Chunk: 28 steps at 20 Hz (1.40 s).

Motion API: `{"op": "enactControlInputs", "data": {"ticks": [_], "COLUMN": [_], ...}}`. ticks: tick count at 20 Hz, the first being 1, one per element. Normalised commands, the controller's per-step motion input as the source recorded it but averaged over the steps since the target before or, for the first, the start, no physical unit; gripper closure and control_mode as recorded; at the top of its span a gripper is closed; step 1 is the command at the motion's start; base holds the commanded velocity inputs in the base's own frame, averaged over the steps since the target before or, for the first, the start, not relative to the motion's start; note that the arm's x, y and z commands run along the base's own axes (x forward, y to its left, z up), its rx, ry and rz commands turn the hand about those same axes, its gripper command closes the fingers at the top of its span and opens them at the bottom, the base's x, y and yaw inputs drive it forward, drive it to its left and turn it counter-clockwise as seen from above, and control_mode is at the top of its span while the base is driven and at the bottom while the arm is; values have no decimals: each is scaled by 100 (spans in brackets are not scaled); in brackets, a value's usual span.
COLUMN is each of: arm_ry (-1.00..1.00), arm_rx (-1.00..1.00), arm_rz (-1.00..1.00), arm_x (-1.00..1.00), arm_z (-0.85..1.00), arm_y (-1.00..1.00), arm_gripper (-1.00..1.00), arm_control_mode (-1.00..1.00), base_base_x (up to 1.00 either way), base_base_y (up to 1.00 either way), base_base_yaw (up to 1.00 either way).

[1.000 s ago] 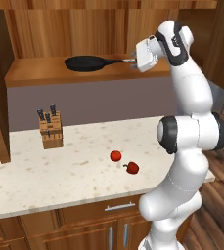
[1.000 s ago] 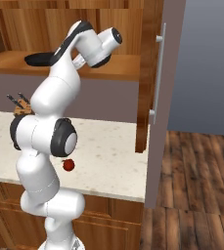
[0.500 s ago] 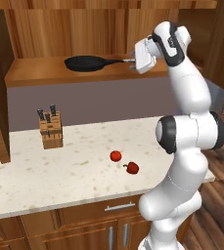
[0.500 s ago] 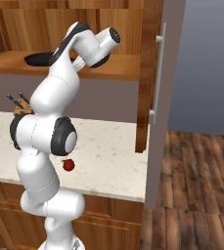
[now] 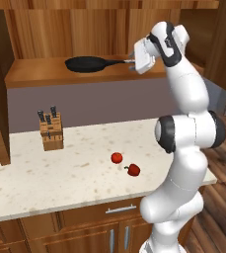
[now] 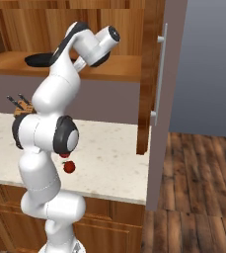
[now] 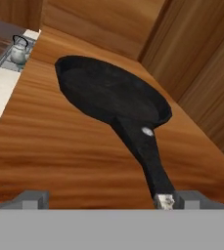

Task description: Pick the pan from the cabinet and place it on the stove. Then turn on the stove burner for the pan.

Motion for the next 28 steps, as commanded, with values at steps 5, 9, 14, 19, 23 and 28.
{"op": "enactControlInputs", "data": {"ticks": [5,9,14,19,23,28], "arm_ry": [0,0,0,0,1,2], "arm_rx": [-2,-1,-1,-1,-2,-3], "arm_rz": [0,0,0,0,0,0], "arm_x": [16,16,14,14,17,17], "arm_z": [-1,-3,-6,-10,-16,-20], "arm_y": [0,0,0,0,0,0], "arm_gripper": [-100,-100,-100,-100,-100,-100], "arm_control_mode": [-100,-100,-100,-100,-100,-100], "base_base_x": [0,0,0,0,0,0], "base_base_y": [0,0,0,0,0,0], "base_base_yaw": [0,0,0,0,0,0]}}
